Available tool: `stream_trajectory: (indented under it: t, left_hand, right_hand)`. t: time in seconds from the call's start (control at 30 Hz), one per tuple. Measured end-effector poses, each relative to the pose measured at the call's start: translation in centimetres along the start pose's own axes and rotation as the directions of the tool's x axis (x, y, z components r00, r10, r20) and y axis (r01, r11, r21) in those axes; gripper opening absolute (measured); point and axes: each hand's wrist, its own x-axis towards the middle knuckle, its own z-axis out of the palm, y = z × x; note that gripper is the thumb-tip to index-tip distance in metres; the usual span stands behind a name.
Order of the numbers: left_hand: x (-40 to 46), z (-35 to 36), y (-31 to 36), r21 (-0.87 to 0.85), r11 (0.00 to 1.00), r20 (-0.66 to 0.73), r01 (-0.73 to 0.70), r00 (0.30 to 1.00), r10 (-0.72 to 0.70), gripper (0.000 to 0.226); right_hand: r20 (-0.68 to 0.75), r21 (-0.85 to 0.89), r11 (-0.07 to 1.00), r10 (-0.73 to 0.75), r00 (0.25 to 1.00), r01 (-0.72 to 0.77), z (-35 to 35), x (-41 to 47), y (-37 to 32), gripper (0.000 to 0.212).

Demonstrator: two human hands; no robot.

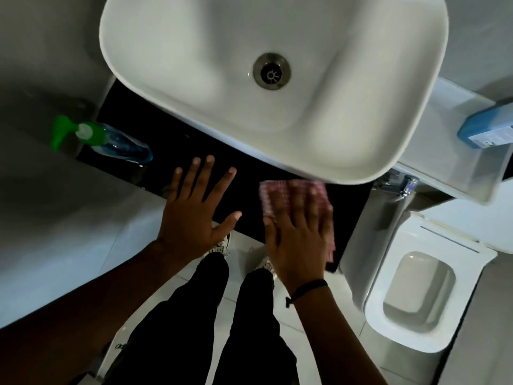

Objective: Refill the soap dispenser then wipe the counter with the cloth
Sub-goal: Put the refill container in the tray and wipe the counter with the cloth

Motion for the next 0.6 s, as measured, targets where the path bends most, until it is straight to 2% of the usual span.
stream_trajectory:
  t: [0.1, 0.13, 0.17, 0.27, 0.3, 0.33, 0.47, 0.6]
  left_hand:
    - [0.3, 0.0, 0.2, 0.014, 1.000, 0.020, -0.001, 1.000, 0.001, 0.082]
    - [0.2, 0.0, 0.2, 0.019, 1.000, 0.027, -0.002, 1.000, 0.002, 0.082]
    - [0.0, 0.1, 0.2, 0.026, 1.000, 0.033, -0.004, 0.999, 0.003, 0.082]
    - [0.2, -0.1, 0.6, 0.030, 1.000, 0.049, 0.000, 0.999, -0.002, 0.080]
    - [0.2, -0.3, 0.9, 0.020, 1.000, 0.061, -0.005, 0.998, 0.004, 0.079]
    - [0.2, -0.5, 1.3, 0.014, 1.000, 0.075, -0.017, 0.997, 0.016, 0.078]
    - [1.1, -1.0, 4.7, -0.011, 0.991, 0.143, -0.130, 0.981, 0.131, 0.080]
    - [3.0, -0.2, 9.9, -0.050, 0.962, 0.204, -0.269, 0.940, 0.274, 0.081]
  right_hand:
    - [-0.052, 0.010, 0.954, 0.299, 0.953, -0.299, -0.2, 1.4, -1.0, 0.059]
    - [-0.060, 0.017, 0.937, 0.348, 0.935, -0.348, -0.2, 2.0, -2.1, 0.060]
    - [-0.061, 0.017, 0.942, 0.337, 0.940, -0.336, -0.2, 2.3, -3.1, 0.061]
    - [-0.047, -0.022, 0.993, 0.111, 0.993, -0.112, 0.3, 1.1, -3.6, 0.062]
    - [-0.039, -0.026, 0.997, 0.078, 0.996, -0.079, 0.3, 0.3, -2.7, 0.061]
    - [-0.049, -0.017, 0.995, 0.097, 0.994, -0.098, 0.3, -0.4, -1.6, 0.060]
    - [-0.133, 0.097, 0.933, 0.357, 0.925, -0.346, -0.7, -0.5, 2.1, 0.057]
    - [-0.134, 0.244, 0.856, 0.495, 0.858, -0.456, -2.5, 0.3, 5.4, 0.055]
